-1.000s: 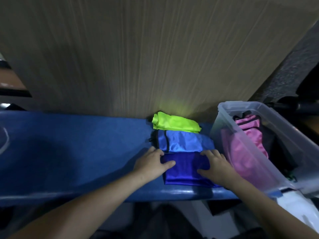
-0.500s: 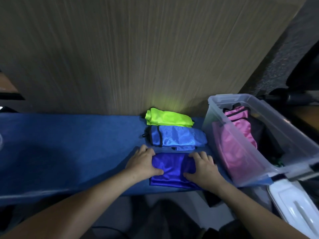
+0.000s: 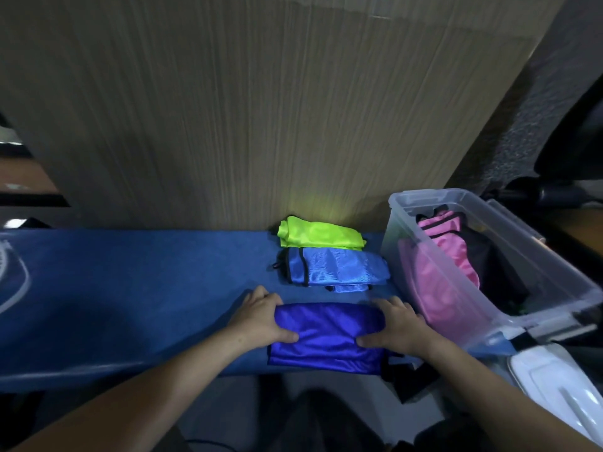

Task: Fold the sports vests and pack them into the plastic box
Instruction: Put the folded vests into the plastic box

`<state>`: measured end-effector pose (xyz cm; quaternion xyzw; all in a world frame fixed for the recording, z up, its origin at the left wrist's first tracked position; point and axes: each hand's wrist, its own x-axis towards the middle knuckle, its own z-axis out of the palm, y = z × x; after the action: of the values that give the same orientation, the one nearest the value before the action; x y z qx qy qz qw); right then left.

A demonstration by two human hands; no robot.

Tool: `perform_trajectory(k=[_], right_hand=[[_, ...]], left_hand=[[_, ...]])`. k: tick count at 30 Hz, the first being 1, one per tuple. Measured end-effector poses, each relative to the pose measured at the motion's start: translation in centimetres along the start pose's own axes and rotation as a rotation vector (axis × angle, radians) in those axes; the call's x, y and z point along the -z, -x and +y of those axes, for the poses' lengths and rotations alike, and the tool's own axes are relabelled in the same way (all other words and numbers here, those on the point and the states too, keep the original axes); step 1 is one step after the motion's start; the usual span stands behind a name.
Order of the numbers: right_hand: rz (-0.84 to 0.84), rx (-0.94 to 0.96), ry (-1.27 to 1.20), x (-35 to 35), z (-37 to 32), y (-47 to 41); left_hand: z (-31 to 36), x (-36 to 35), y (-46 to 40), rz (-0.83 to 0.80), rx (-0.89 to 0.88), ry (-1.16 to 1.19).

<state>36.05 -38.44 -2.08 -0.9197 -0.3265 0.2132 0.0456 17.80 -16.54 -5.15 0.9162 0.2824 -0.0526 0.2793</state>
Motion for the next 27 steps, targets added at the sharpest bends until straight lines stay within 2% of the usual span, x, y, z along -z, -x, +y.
perform_trajectory(k=[7, 13, 16, 21, 24, 27], right_hand=[[0.023, 0.012, -0.005, -1.3, 0.1, 0.4], [0.123, 0.095, -0.234, -1.5, 0.4, 1.2], [0.159, 0.096, -0.342, -0.6, 0.1, 2.4], [0.236, 0.177, -0.527, 1.4, -0.1, 5.2], [0.321, 0.268, -0.598, 3.2, -0.2, 7.6], [0.420, 0.305, -0.664, 5.6, -0.1, 9.6]], left_hand=[[0.4, -0.3, 0.4, 0.025, -0.070, 0.052], [0.5, -0.2, 0.8, -0.019, -0.073, 0.238], [0.5, 0.2, 0.8, -0.044, -0.065, 0.408], [2.1, 3.1, 0.8, 0.018, -0.072, 0.705], [4.6, 6.1, 0.5, 0.036, -0.130, 0.873], [8.3, 9.5, 0.3, 0.011, -0.217, 0.921]])
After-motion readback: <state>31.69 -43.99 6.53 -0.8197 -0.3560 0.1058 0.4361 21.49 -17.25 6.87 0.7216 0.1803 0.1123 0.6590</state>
